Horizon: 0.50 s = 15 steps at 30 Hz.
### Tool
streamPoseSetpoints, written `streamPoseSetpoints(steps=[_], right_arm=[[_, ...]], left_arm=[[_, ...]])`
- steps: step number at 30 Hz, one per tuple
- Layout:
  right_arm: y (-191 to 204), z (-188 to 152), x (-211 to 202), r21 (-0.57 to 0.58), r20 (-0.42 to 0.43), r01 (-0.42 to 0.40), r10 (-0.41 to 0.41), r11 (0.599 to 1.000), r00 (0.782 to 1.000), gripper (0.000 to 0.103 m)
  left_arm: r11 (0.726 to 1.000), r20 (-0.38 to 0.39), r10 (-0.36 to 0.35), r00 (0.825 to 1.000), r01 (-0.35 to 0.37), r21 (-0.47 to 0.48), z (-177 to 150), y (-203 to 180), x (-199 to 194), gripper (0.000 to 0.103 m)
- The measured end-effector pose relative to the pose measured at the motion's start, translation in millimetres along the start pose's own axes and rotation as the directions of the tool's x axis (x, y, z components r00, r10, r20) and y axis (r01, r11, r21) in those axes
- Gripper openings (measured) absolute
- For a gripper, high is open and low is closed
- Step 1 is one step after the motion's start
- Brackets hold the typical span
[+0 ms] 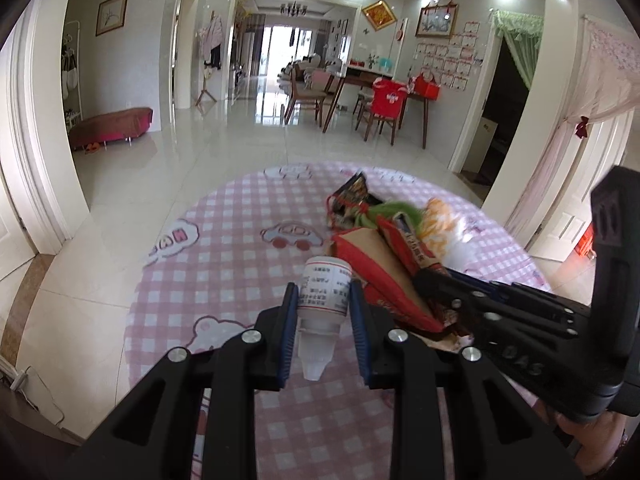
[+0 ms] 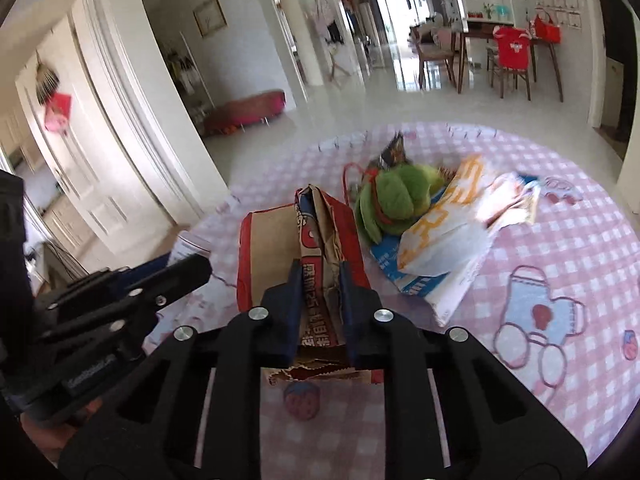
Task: Collect trash
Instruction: 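Carry the bottle and bag over the blue bucket and open both tools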
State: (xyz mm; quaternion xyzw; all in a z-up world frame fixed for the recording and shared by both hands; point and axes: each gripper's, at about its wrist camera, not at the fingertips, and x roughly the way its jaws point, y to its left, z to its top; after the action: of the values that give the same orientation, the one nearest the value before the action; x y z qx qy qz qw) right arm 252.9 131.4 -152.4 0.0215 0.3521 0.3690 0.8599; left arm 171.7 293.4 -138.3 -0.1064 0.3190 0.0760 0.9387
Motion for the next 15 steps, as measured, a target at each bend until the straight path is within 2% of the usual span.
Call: streamPoseSetpoints(steps=[3, 8, 11, 15], right_arm=[[-6.1, 0.4, -33.4, 0.035, 0.068, -0.030, 0.028, 0.999, 0.997, 0.017], [-35.2, 0.7, -98.6, 0.088, 0.185, -0.026, 0.009, 0.996, 0.983, 0.017], [-66.8, -8.6, -140.1, 0.134, 0.245, 0.010, -0.043, 0.991, 0.968, 0.017], [-124.3, -32.9, -195.3, 0.244, 0.299, 0.078, -0.151, 0.967, 0.942, 0.017]], left_arm=[[1.000, 0.032, -0.007, 0.999, 0.007, 0.014, 7.1, -14.2, -13.5, 0.025], [0.995, 0.062, -0.062, 0.996, 0.057, 0.079, 14.3, -58.4, -32.0, 0.025], [0.984, 0.057, -0.119, 0.991, 0.110, 0.140, 15.5, -99.9, -34.9, 0.025], [0.950, 0.011, -0.218, 0.976, 0.210, 0.230, 13.3, -172.5, -25.1, 0.025]])
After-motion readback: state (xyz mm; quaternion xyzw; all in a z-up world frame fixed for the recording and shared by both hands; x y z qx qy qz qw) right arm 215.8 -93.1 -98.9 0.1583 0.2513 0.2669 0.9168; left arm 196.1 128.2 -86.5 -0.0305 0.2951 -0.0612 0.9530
